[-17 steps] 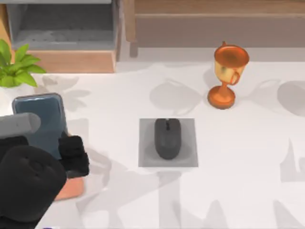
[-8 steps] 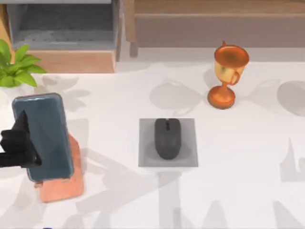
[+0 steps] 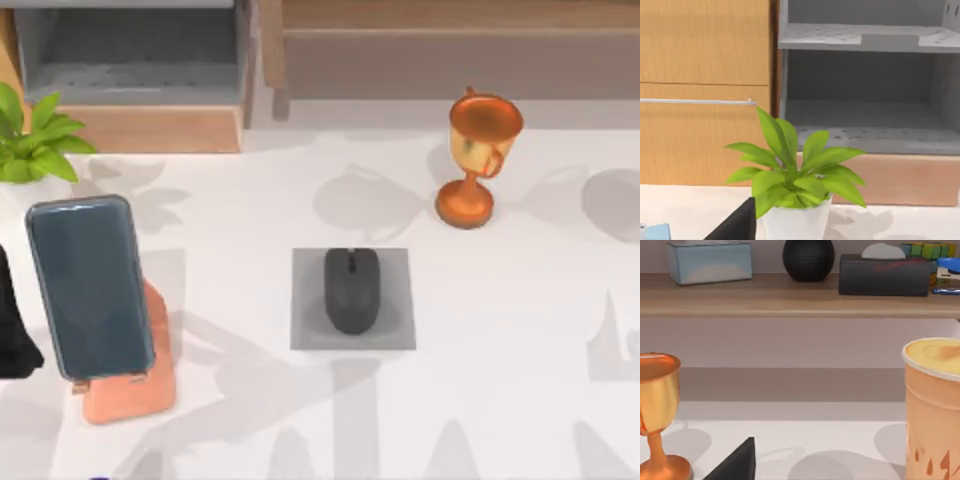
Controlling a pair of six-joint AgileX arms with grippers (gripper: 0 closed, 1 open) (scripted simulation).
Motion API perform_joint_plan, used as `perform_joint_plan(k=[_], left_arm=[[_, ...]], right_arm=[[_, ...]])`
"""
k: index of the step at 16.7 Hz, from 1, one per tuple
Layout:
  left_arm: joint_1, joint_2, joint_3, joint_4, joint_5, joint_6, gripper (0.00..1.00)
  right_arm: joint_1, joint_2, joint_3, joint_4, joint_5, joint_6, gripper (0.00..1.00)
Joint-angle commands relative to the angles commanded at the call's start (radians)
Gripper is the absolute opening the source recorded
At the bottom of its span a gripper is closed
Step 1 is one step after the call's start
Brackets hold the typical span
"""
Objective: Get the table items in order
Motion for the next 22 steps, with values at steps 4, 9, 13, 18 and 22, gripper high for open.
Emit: perform_joint_plan(k=[4,9,13,18,22], left_arm=[[0.052,-0.007,-0.038,0.029,0.042,0.022,1.00],[0.052,-0.007,-0.038,0.029,0.042,0.022,1.00],[0.052,-0.007,-0.038,0.029,0.042,0.022,1.00],[0.052,-0.007,-0.038,0.029,0.042,0.022,1.00],[0.052,-0.007,-0.038,0.029,0.042,0.022,1.00]], right_arm=[[0.000,0.000,0.000,0.000,0.000,0.000,1.00],[-0.001,0.009,0.002,0.007,-0.002,0.000,1.00],[-0.025,0.147,0.025,0.106,-0.026,0.002,1.00],[-0.100,0.508,0.080,0.353,-0.074,0.003,1.00],[-0.183,0.889,0.144,0.612,-0.119,0.003,1.00]])
